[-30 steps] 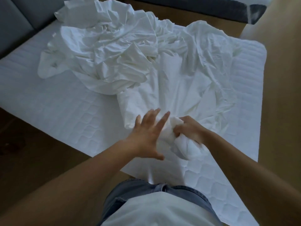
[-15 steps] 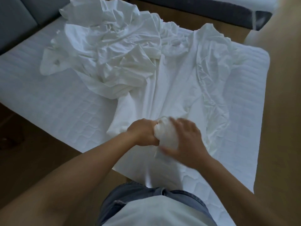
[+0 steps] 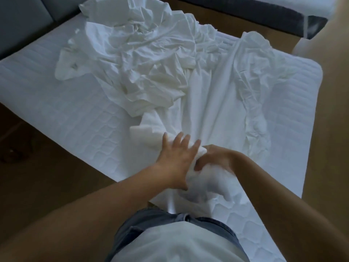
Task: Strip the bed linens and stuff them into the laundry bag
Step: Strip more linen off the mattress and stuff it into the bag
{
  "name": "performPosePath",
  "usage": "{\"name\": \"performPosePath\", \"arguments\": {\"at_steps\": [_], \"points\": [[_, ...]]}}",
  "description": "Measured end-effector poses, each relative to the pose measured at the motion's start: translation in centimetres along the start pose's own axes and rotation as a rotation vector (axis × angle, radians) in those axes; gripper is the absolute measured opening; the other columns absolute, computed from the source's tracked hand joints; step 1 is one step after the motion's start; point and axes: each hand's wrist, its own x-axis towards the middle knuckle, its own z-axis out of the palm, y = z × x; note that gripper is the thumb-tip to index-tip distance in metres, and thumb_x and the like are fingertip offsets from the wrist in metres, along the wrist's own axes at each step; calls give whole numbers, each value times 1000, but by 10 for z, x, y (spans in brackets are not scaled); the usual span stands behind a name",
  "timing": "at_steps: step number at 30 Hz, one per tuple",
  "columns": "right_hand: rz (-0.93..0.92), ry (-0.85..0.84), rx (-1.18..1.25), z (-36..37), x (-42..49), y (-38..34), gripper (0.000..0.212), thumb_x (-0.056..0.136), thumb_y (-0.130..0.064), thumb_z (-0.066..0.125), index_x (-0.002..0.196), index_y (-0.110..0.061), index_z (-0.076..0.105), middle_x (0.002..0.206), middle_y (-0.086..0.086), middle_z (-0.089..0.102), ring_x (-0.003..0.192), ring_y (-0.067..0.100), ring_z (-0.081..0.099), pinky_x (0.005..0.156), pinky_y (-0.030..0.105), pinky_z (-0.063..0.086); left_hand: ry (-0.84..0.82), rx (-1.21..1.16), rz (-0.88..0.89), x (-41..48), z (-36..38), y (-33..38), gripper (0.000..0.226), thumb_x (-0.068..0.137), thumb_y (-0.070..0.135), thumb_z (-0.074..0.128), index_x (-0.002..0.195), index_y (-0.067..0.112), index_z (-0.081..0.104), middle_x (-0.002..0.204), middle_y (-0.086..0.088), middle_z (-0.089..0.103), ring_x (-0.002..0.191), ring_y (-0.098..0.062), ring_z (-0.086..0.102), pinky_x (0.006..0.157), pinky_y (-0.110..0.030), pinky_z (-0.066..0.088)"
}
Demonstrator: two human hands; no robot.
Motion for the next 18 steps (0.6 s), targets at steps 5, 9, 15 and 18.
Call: {"name": "performPosePath", "arguments": {"at_steps": [5, 9, 15, 18], "points": [[163, -182, 369, 6, -8, 9, 9, 81, -19, 63, 86, -12, 66, 84, 5, 67, 77, 14, 62, 67, 23, 49, 702, 94, 258, 5, 48, -2, 63, 70, 48, 64, 120, 10, 54, 113, -15, 59, 106, -37, 55, 92, -57, 40], [139, -109, 306, 16, -8, 17, 71, 64, -38, 75, 127, -16, 53, 113, 4, 64, 106, 21, 58, 98, 36, 45, 573, 101, 421, 21, 40, -19, 26, 61, 32, 68, 77, 12, 65, 70, -5, 62, 59, -25, 58, 76, -35, 45], [-136, 387, -767, 56, -31, 12, 135, 50, -70, 76, 149, -29, -6, 150, 11, 14, 138, 34, 18, 110, 50, 24, -76, -165, 105, 37, 8, -32, 25, 70, 40, 69, 77, 18, 60, 80, 2, 62, 70, -17, 58, 64, -27, 40], [-357, 756, -950, 73, -17, 25, 124, 40, -67, 77, 143, -22, 24, 134, 23, 39, 121, 42, 42, 95, 57, 39, -307, -622, -40, 44, -5, -42, 15, 65, 23, 72, 63, 19, 58, 75, -2, 61, 65, -17, 56, 58, -27, 42]]}}
